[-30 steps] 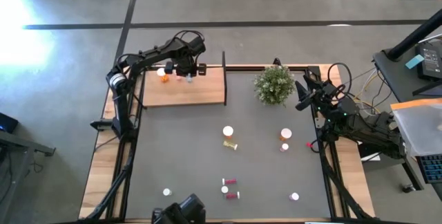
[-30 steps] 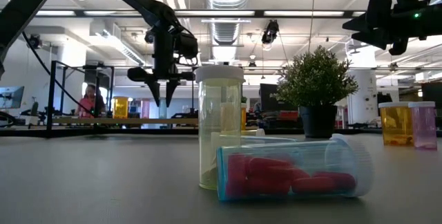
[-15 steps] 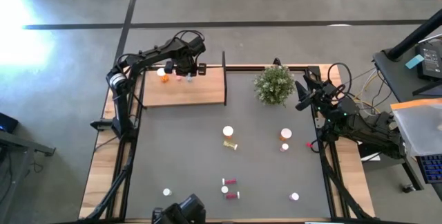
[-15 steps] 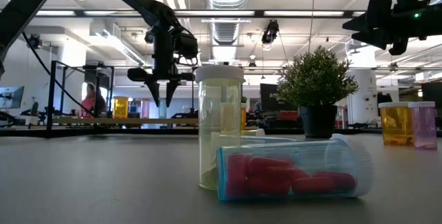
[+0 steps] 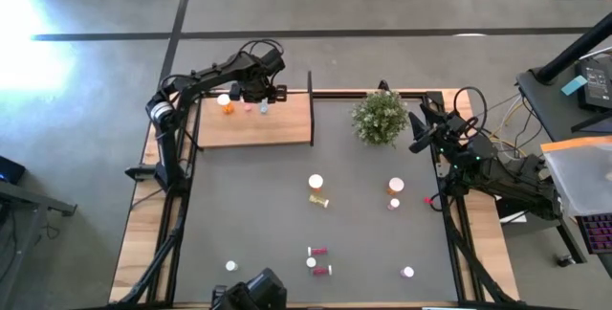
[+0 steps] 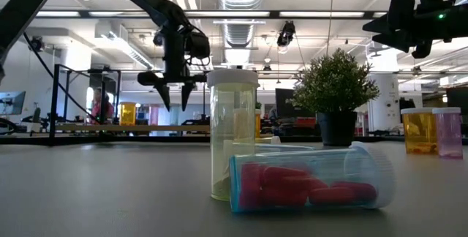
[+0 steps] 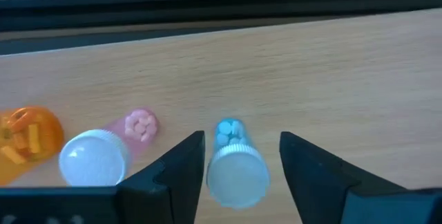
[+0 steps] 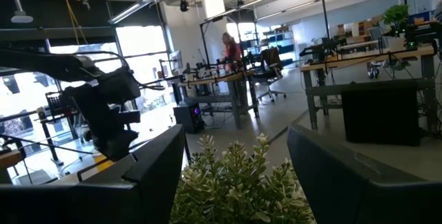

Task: Pick and place medicine bottles onto shelf by color
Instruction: Put the left large orange pill bottle on the shelf aligned with the other large orange pill bottle

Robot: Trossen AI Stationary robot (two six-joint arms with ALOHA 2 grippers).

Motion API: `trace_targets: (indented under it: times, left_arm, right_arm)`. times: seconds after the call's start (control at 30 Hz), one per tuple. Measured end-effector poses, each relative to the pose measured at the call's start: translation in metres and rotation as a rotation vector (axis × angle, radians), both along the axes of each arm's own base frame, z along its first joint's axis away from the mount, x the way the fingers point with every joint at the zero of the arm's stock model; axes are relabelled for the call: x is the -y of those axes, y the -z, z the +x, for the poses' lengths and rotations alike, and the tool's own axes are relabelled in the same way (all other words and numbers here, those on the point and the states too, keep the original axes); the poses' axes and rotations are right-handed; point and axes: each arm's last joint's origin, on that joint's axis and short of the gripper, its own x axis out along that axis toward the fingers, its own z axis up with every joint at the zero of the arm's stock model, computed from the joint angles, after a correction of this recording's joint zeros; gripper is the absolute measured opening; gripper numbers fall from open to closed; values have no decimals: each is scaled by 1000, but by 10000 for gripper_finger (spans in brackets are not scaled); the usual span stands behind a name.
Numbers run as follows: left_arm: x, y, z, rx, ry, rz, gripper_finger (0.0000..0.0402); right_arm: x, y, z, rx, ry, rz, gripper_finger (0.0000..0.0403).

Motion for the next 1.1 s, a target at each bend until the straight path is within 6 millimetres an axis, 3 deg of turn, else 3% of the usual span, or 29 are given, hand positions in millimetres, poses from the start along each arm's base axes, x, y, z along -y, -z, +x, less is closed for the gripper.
trace_targets:
  times: [0.3,0.57,0.7,0.87,0.97,1.1]
  left_arm:
    - [7,-34,-6,56,15,89,198]
    - [35,-81,-11,177,50,239,202]
    - [66,-107,-10,170,80,389,202]
    - [122,-137,-13,134,118,611,202]
    - [153,-148,-10,116,120,763,202]
    - [183,-154,-9,70,236,830,202]
  right_arm:
    - [0,0,0,0,0,0,249]
    - [0,0,0,0,0,0,249]
    - [0,0,0,0,0,0,249]
    - [0,0,0,0,-1,0,249]
    - [0,0,0,-1,0,0,249]
    - [0,0,0,0,0,0,249]
